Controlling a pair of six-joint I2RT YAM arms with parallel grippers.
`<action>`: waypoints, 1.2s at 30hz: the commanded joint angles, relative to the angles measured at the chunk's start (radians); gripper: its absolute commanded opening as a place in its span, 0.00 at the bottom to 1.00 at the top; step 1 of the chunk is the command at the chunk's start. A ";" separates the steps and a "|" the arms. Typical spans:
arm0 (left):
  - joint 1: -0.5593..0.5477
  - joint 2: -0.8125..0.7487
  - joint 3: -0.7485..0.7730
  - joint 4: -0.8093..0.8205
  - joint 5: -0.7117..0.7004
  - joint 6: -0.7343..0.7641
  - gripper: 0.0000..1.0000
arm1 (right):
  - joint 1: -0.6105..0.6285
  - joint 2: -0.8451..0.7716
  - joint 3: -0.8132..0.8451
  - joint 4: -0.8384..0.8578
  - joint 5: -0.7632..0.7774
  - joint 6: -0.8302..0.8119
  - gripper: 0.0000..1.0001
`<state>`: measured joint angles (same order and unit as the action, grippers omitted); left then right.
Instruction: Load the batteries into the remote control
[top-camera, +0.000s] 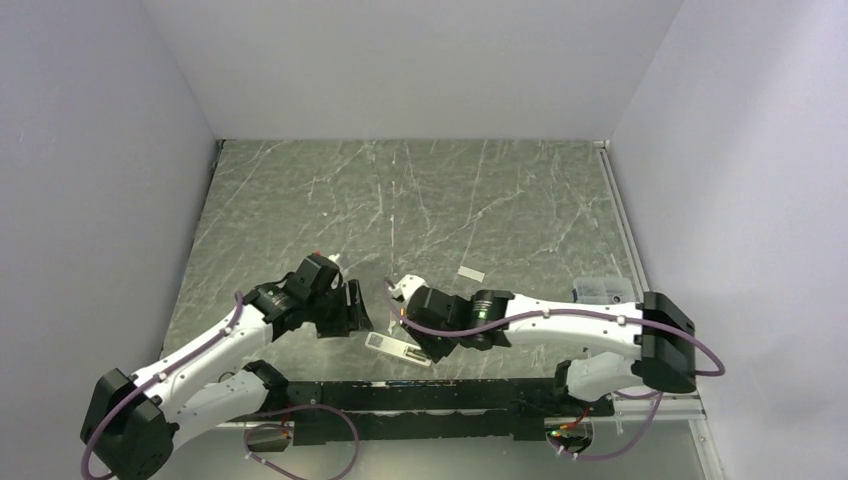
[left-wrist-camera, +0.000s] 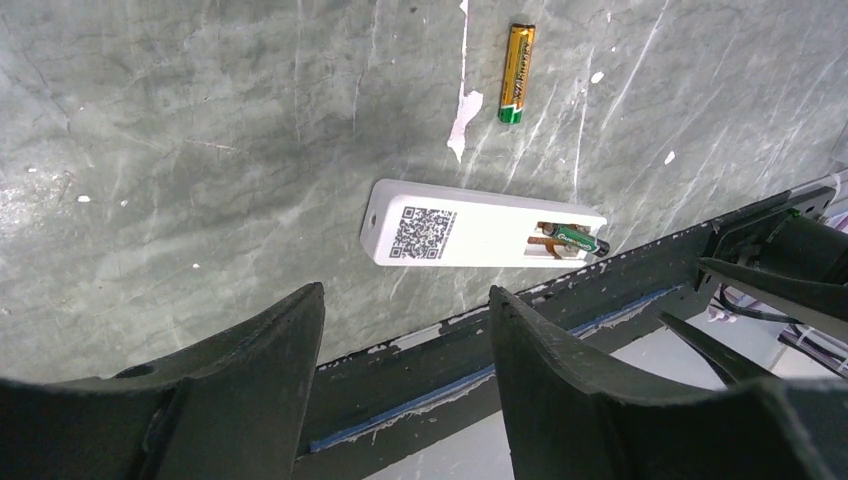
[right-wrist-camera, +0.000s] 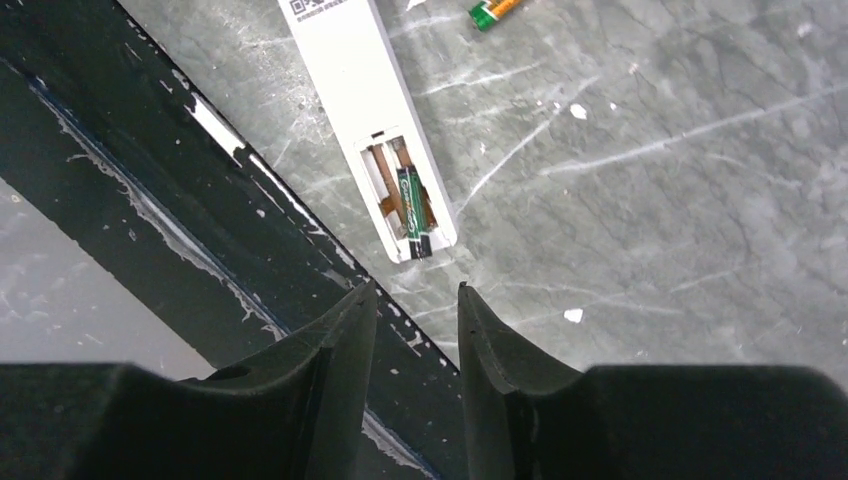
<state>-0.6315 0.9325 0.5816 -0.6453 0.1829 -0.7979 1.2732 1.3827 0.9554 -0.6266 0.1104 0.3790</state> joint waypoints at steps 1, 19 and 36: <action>0.003 0.029 -0.011 0.067 0.019 0.025 0.66 | -0.004 -0.121 -0.066 0.073 0.060 0.120 0.39; 0.003 0.105 -0.086 0.196 0.082 0.037 0.63 | -0.012 -0.292 -0.287 0.250 0.039 0.471 0.32; 0.000 0.141 -0.124 0.266 0.117 0.036 0.59 | -0.012 -0.216 -0.316 0.282 0.056 0.704 0.31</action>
<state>-0.6315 1.0653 0.4686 -0.4194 0.2733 -0.7715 1.2636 1.1515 0.6476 -0.3717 0.1486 0.9997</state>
